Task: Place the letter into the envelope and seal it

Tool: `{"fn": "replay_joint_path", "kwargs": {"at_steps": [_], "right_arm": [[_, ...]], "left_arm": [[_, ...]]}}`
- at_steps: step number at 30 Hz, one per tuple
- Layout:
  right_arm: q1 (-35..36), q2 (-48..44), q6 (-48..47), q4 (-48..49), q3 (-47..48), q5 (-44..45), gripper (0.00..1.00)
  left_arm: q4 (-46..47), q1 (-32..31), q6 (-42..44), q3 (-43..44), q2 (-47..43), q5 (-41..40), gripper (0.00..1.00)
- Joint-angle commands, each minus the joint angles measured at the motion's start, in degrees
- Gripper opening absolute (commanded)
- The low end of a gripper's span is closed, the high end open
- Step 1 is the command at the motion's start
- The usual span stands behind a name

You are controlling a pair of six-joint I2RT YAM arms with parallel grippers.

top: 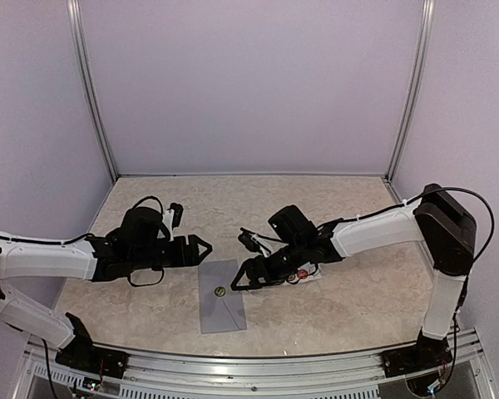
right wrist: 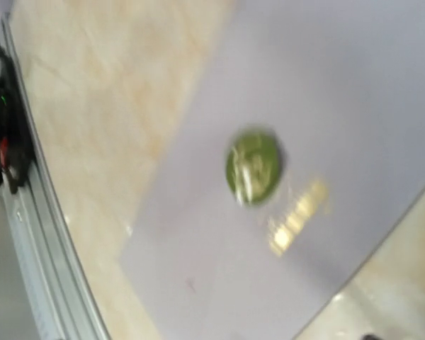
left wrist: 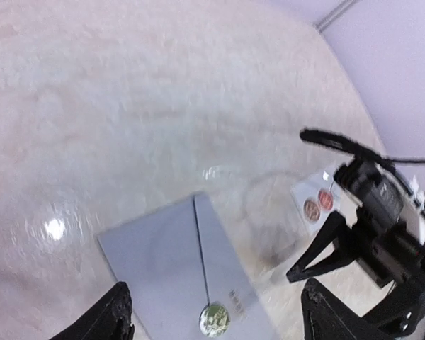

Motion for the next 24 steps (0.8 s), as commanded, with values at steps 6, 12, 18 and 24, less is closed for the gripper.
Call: {"fn": "replay_joint_path", "kwargs": {"at_steps": [6,12,18,24], "right_arm": [[-15.2,-10.27,-9.17,2.03,-4.0,13.75,0.97],[-33.7,-18.98,-13.87,9.5,-13.8,19.48,0.99],[-51.79,-31.51,-17.94,20.93,-26.89,22.66,1.0],[-55.45,-37.05,-24.26,44.6,-43.46,34.59,1.0]], "left_arm": [[6.12,19.95,11.22,5.87,-0.15,0.98,0.91],[18.35,41.01,14.99,-0.96,-3.5,1.75,0.94],[31.18,50.09,24.06,-12.13,-9.13,-8.06,0.97],[45.58,50.05,27.01,-20.16,-6.05,-9.8,0.97]]}}
